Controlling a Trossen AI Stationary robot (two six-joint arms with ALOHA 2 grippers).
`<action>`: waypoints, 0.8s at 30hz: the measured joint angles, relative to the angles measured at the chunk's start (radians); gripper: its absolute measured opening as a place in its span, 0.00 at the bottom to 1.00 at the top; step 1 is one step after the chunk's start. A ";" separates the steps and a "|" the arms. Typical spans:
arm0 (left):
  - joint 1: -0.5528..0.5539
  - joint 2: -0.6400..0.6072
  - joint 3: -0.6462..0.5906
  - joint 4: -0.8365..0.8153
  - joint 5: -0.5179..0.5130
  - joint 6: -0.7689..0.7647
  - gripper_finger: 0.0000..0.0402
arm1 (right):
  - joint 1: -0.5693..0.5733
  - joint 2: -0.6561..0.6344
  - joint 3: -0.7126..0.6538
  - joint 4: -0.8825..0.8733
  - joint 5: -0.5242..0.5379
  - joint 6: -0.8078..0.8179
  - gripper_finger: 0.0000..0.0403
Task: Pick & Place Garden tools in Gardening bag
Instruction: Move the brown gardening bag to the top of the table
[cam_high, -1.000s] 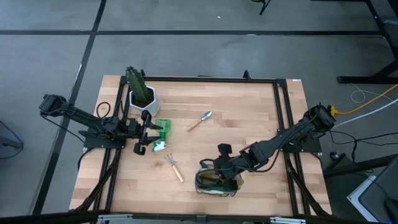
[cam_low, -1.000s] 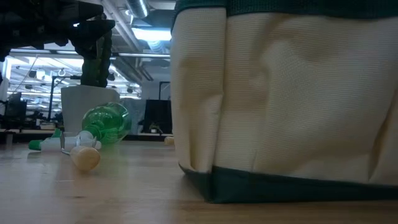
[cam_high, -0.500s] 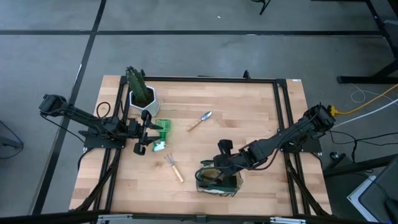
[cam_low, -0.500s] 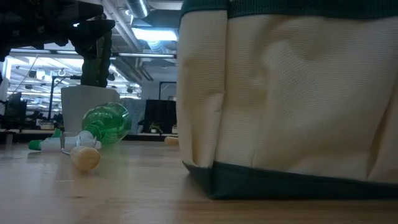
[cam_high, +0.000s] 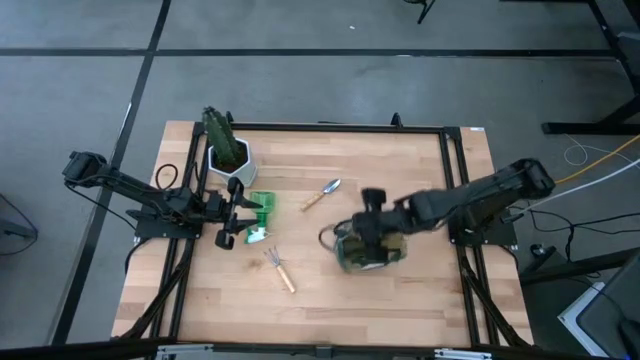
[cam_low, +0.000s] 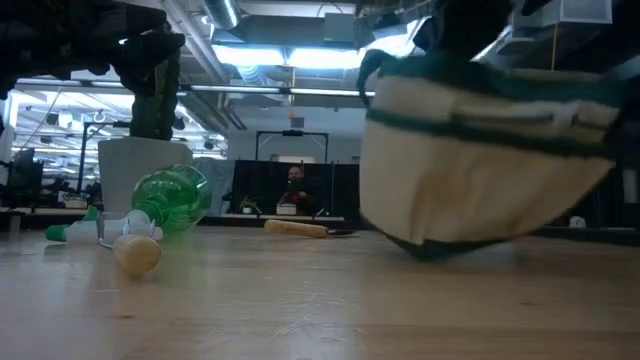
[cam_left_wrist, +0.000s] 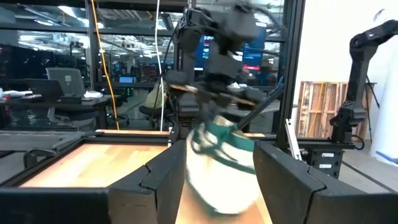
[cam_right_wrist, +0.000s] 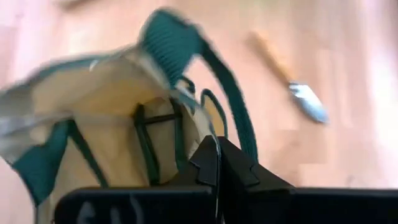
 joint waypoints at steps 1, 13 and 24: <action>0.000 0.000 0.000 -0.004 0.000 0.000 0.45 | -0.025 -0.015 0.000 -0.004 0.000 -0.012 0.00; 0.000 0.001 0.000 -0.022 0.000 0.000 0.45 | -0.399 -0.067 -0.069 0.016 -0.157 -0.248 0.00; 0.000 0.001 0.000 -0.021 0.000 0.000 0.45 | -0.660 -0.126 -0.069 0.048 -0.341 -0.300 0.00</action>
